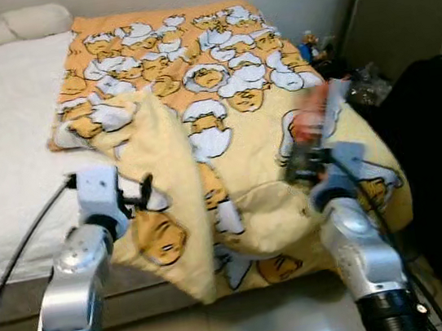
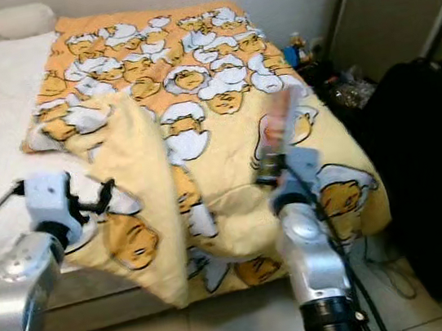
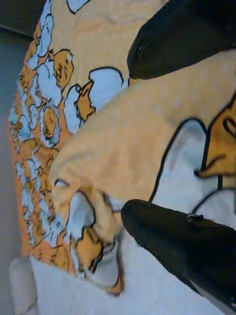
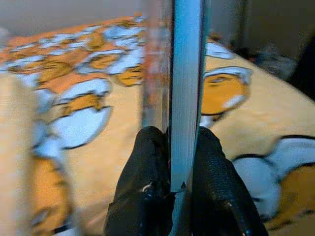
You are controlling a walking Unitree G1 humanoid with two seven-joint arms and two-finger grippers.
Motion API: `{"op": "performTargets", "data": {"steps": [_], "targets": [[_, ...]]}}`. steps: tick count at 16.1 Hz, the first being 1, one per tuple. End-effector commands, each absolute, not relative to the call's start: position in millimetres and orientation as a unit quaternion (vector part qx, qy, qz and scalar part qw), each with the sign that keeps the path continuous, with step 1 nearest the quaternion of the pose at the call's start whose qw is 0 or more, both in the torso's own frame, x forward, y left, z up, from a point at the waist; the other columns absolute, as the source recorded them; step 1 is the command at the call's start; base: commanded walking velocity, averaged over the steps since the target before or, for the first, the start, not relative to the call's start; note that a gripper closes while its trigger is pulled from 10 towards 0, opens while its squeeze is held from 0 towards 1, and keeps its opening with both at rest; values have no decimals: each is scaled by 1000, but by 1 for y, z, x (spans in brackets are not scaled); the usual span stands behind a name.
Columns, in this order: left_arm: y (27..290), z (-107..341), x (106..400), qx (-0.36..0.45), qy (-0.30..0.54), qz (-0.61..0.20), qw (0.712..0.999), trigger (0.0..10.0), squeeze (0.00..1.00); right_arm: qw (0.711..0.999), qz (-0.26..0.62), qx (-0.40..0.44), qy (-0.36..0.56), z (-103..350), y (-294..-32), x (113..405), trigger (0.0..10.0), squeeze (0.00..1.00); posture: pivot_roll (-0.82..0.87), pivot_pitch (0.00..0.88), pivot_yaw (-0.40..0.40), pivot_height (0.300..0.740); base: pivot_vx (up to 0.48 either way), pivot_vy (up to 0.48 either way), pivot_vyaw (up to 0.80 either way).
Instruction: Clean up the room
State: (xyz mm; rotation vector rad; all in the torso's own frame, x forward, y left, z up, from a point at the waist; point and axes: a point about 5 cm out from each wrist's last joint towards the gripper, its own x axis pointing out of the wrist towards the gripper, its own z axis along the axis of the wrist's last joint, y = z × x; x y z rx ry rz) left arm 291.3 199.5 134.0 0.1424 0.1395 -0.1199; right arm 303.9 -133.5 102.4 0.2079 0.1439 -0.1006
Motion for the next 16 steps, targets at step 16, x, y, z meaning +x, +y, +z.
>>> {"op": "performTargets", "data": {"steps": [16], "targets": [[192,133,292,71,71,-75,992,10000,0,993,-60,94,49,111,-145,305,10000,0,57,0,-7,740,0,429,0]]}}
